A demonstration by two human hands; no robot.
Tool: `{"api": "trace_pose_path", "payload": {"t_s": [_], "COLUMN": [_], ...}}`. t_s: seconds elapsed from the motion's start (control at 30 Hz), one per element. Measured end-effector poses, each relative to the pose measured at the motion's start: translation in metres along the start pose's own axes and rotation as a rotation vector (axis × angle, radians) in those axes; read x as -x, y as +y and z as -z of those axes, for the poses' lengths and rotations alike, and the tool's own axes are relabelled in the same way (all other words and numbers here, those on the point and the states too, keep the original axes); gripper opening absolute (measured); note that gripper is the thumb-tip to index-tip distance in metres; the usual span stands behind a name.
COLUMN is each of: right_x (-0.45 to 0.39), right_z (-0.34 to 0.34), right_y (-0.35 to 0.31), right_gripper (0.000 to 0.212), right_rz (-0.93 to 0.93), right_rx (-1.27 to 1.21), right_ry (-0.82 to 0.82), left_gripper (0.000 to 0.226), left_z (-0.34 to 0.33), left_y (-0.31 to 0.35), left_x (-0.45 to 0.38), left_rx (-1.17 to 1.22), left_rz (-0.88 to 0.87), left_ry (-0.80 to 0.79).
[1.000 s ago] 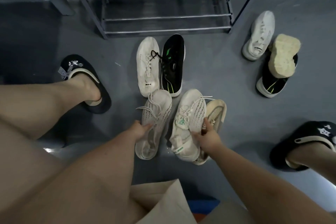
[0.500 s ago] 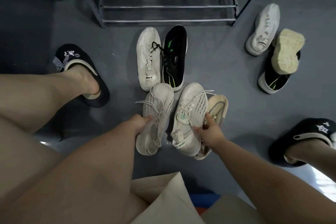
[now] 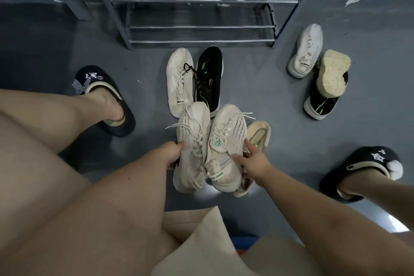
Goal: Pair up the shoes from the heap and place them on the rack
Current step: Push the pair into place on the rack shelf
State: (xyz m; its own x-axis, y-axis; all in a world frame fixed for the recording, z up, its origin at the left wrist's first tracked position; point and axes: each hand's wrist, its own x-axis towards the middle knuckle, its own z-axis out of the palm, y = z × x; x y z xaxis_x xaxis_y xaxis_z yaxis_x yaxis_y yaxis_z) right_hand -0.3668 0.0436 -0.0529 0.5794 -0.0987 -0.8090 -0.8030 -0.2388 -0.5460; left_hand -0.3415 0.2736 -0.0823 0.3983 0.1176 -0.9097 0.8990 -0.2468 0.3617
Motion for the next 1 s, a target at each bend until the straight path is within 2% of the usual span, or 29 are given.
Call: {"api": "trace_pose_path", "payload": {"t_s": [0.13,0.27,0.47,0.57,0.63,0.73,0.87,1.0], "right_x": [0.009,0.019,0.038,0.050,0.056,0.064,0.076,0.085], "right_z": [0.010,0.021,0.033,0.035,0.038,0.045,0.051,0.049], "right_y": [-0.003,-0.011,-0.026,-0.034,-0.040,-0.049,-0.063,-0.075], "right_gripper": [0.074,0.070,0.055,0.045,0.041,0.039,0.032,0.040], "right_rz": [0.008,0.017,0.104,0.153,0.177,0.199,0.238,0.280], "right_rx": [-0.111,-0.247,-0.269,-0.270,-0.280,-0.296,-0.387,-0.463], "right_ry": [0.016,-0.005,-0.034,-0.063,-0.059,-0.056,-0.145,-0.175], "left_gripper": [0.043,0.029,0.024,0.042,0.045,0.044,0.043,0.046], "left_z": [-0.002,-0.005,-0.010,-0.012,-0.012,-0.014,-0.015,-0.011], "left_y": [0.010,0.022,0.036,0.046,0.054,0.065,0.075,0.082], "left_x": [0.010,0.027,0.046,0.059,0.065,0.073,0.086,0.099], "left_rx": [0.244,0.403,0.400,0.418,0.442,0.482,0.528,0.572], "left_rz": [-0.004,-0.035,-0.065,-0.092,-0.102,-0.138,-0.169,-0.182], "left_ry": [0.006,-0.018,0.010,-0.039,-0.088,-0.118,-0.150,-0.161]}}
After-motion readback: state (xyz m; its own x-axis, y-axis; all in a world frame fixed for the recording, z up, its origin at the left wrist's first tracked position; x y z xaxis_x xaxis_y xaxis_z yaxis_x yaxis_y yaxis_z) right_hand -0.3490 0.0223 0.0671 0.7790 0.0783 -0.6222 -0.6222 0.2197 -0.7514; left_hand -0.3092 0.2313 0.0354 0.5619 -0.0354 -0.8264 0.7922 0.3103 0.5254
